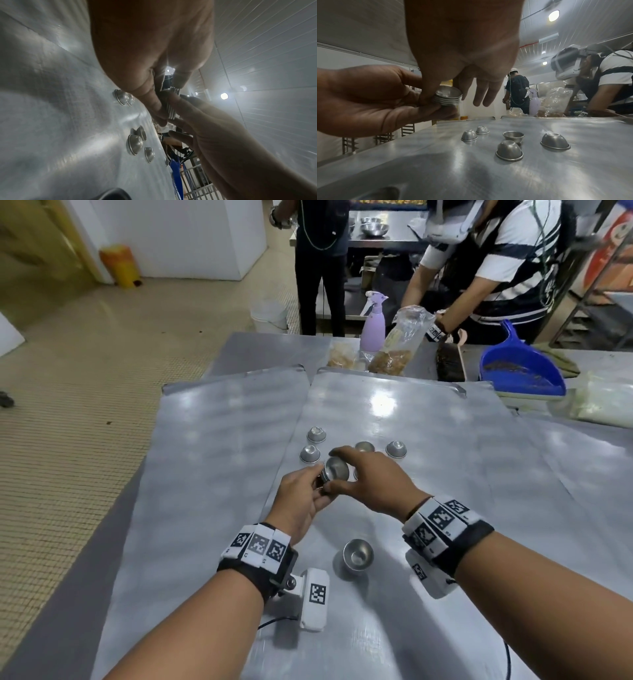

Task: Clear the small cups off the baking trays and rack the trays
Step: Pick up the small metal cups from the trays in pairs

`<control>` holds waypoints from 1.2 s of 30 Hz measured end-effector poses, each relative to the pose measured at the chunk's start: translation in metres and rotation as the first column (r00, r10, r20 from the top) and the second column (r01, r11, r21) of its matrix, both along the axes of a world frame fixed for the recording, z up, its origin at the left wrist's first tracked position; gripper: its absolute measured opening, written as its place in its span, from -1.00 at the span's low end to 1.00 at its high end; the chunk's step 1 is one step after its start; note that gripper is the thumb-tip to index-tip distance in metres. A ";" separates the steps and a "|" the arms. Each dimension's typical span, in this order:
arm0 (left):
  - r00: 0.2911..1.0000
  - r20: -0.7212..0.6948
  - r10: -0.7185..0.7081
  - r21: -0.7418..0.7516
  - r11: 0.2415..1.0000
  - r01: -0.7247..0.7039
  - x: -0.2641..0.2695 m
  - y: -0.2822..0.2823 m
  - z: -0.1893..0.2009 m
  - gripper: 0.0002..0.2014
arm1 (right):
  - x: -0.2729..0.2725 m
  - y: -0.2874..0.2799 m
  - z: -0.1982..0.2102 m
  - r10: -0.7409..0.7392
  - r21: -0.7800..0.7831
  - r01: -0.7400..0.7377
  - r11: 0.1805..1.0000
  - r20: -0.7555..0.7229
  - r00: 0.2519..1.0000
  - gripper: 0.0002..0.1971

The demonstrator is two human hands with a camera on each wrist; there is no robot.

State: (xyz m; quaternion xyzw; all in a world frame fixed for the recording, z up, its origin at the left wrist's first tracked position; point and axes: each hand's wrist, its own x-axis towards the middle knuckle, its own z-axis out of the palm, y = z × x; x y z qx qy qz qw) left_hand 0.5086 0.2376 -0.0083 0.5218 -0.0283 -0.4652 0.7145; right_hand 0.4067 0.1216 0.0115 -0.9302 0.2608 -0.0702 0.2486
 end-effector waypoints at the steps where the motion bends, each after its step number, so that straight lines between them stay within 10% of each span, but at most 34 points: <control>1: 1.000 0.001 -0.008 -0.003 1.000 0.008 0.001 0.001 -0.001 -0.80 | 0.000 0.000 0.001 0.008 0.000 -0.008 1.000 -0.009 1.000 -0.38; 11: 0.993 -0.118 0.008 0.058 0.998 -0.001 0.014 0.009 -0.023 -0.76 | -0.019 -0.061 -0.016 -0.221 -0.088 0.212 0.973 -0.104 0.970 -0.65; 21: 0.990 -0.136 -0.032 0.089 0.995 0.044 0.014 0.000 -0.049 -0.74 | 0.004 -0.069 -0.059 -0.018 -0.001 0.019 1.000 -0.350 0.936 -0.48; 36: 0.989 -0.146 -0.032 0.033 0.999 0.037 0.012 -0.009 -0.042 -0.73 | -0.020 -0.051 -0.084 -0.184 -0.012 0.184 0.983 -0.151 0.971 -0.73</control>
